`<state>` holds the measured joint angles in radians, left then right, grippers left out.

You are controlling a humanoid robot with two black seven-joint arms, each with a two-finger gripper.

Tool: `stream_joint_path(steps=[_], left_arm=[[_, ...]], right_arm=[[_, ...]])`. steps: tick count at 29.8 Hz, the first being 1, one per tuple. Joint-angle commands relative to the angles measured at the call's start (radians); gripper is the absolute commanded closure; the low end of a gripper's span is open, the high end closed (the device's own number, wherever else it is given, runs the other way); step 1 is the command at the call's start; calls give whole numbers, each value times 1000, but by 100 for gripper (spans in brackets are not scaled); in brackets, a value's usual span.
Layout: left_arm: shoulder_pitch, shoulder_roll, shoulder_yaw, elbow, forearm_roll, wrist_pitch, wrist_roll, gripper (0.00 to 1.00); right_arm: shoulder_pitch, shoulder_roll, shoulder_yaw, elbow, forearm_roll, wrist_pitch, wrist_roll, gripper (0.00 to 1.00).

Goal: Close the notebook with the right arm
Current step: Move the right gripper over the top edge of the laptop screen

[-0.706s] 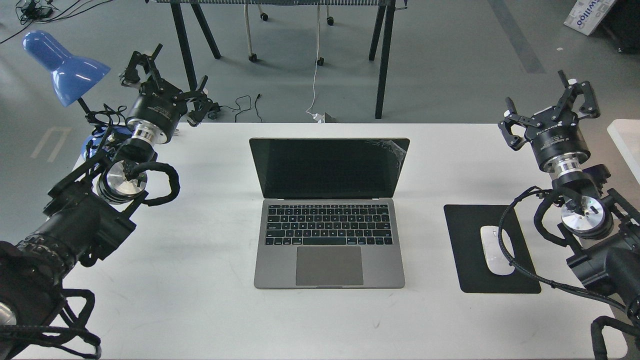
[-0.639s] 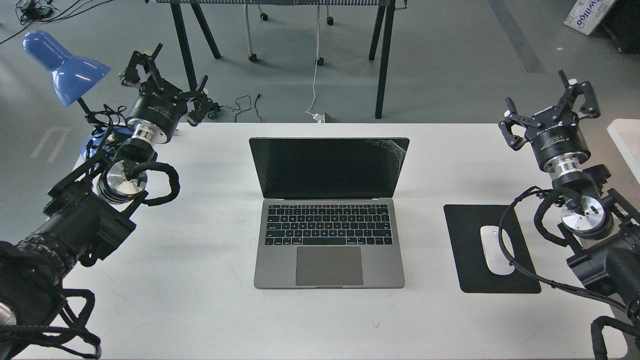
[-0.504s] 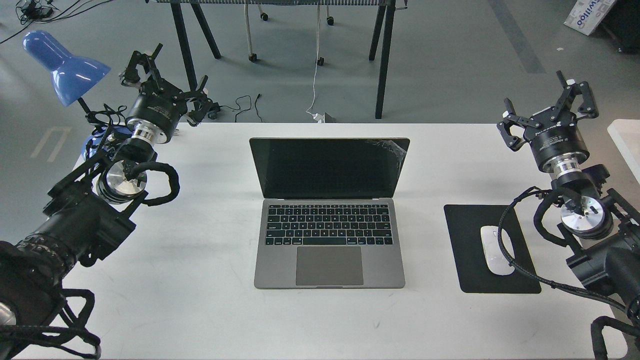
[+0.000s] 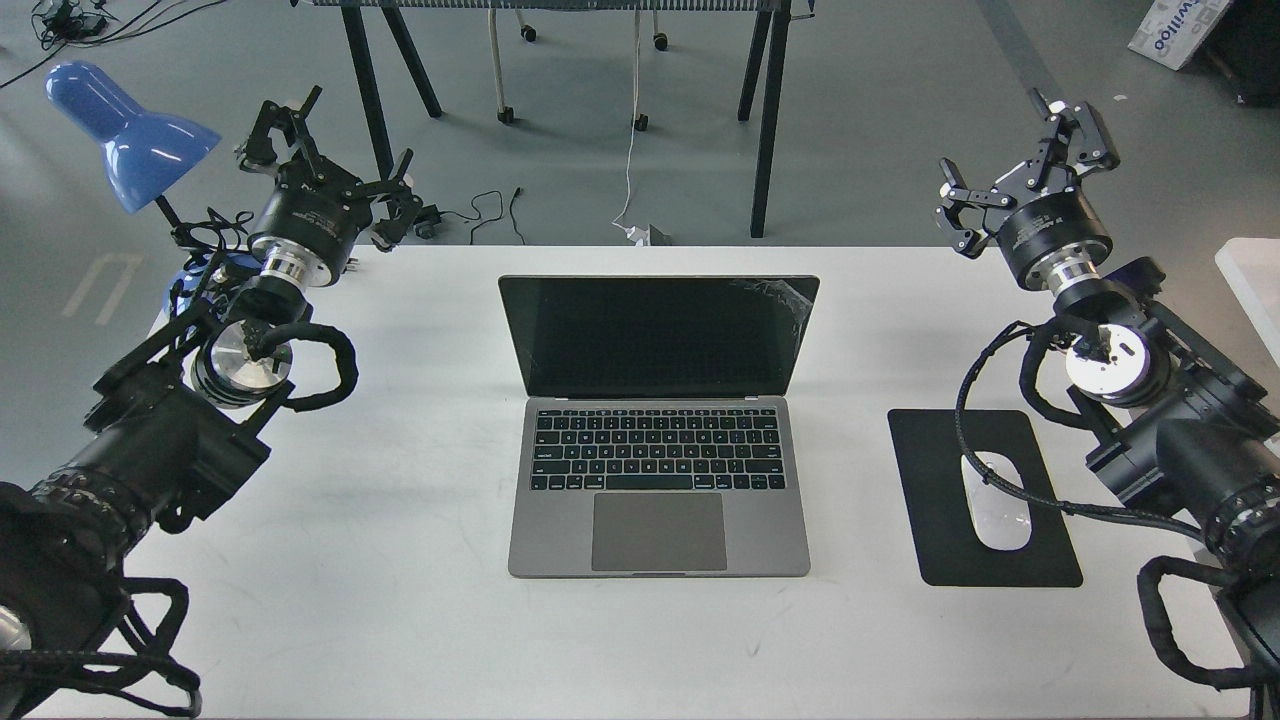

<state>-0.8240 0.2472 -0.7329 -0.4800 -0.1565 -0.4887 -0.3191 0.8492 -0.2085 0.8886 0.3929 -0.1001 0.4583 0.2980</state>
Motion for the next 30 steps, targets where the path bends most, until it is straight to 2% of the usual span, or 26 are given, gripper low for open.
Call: stream_joint_path(steps=[1,14,19,30], left_arm=[[0,0,0,0,0,0,0,0],[0,0,0,0,0,0,0,0],[0,0,1,0,0,0,0,0],[2,1,1,-2,0,0,0,0]], right_arm=[[68,66,-49,-86,0,8,1,0],[74,161,-232,-34,0,30,-6,0],[38,133,-293,95,2,30,-20,0],[-74,-12,-393,352,0,30,-22,0]])
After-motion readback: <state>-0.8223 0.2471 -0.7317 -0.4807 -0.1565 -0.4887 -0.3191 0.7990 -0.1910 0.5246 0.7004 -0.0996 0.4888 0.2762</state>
